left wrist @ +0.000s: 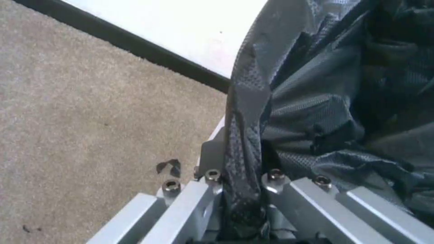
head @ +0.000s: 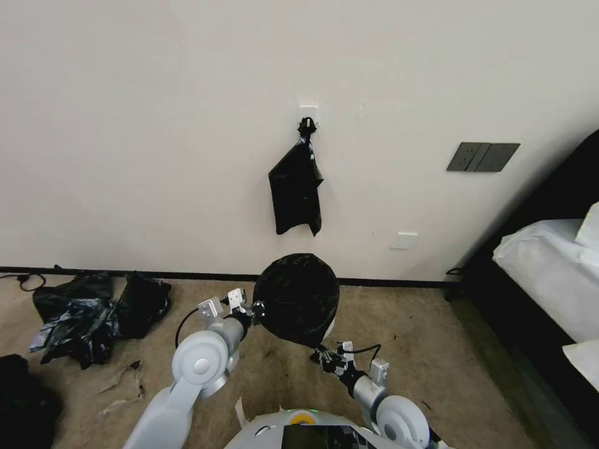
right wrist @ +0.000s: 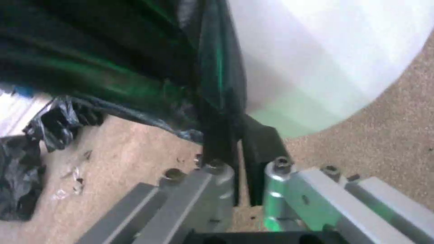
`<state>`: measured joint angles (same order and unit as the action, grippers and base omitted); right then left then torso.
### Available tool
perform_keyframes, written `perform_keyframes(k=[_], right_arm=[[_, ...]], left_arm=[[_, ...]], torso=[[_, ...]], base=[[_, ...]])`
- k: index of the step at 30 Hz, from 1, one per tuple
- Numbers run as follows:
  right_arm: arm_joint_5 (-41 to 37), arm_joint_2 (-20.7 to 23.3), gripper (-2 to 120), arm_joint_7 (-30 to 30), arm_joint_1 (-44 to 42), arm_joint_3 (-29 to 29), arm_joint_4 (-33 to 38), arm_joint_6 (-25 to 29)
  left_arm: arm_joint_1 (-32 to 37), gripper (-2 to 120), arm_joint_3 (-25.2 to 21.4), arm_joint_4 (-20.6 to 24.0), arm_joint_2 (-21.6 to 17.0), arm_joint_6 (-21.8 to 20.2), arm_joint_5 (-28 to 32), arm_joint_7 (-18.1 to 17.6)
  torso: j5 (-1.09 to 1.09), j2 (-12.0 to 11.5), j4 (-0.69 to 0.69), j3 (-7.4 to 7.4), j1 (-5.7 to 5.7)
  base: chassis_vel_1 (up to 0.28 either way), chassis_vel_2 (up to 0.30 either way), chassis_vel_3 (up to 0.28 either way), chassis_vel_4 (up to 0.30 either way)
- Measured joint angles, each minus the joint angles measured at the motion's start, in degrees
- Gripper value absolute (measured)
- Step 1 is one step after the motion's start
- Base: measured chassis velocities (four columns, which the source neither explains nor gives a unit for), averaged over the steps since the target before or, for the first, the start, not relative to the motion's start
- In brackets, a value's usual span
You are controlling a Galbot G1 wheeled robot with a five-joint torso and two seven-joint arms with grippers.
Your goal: Place a trash bag onto the trash bin.
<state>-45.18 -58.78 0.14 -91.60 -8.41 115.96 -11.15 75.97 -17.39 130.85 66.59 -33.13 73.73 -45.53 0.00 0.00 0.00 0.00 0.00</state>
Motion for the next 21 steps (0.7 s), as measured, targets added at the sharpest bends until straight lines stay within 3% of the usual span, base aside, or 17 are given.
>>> perform_keyframes(k=[8, 12, 14, 17, 18, 21], right_arm=[[7.37, 2.17, 36, -2.18, -2.90, -0.52, 3.32, 2.49], [8.50, 2.37, 45, -2.26, -3.42, -0.91, 3.68, 2.91], [8.95, 2.50, 57, -2.24, -3.93, -1.56, 3.90, 3.22], [9.52, 2.76, 62, -2.24, -4.55, -2.02, 4.63, 3.52], [10.13, 3.24, 69, -2.23, -5.51, -2.58, 6.09, 3.75], [11.10, 4.48, 60, -1.75, -8.67, -4.09, 11.05, 3.85]], left_arm=[[-2.49, 0, -1.24, -3.26, -0.11, 0.64, 0.62, 0.09], [-3.19, 0, -1.58, -4.09, -0.10, 0.82, 0.94, 0.15], [-3.55, 0, -1.91, -4.76, -0.06, 0.96, 1.01, 0.20], [-3.58, 0, -1.96, -5.03, -0.09, 1.06, 0.69, 0.33], [-3.45, 0, -1.92, -5.34, -0.16, 1.33, -0.50, 0.91], [-2.67, 0, -1.09, -6.63, -0.03, 2.47, -5.17, 2.65]], torso=[[-0.01, 0.00, -0.01, 0.00, 0.00], [0.00, 0.00, 0.00, 0.00, 0.00], [0.01, 0.00, 0.00, 0.00, 0.00], [0.01, 0.00, 0.00, 0.00, 0.00], [0.01, 0.00, 0.00, 0.00, 0.00], [-0.01, 0.00, 0.00, 0.00, 0.00]], base=[[0.000, 0.000, 0.000, 0.000], [0.000, 0.000, 0.000, 0.000], [0.000, 0.000, 0.000, 0.000], [0.000, 0.000, 0.000, 0.000], [0.000, 0.000, 0.000, 0.000], [0.000, 0.000, 0.000, 0.000]])
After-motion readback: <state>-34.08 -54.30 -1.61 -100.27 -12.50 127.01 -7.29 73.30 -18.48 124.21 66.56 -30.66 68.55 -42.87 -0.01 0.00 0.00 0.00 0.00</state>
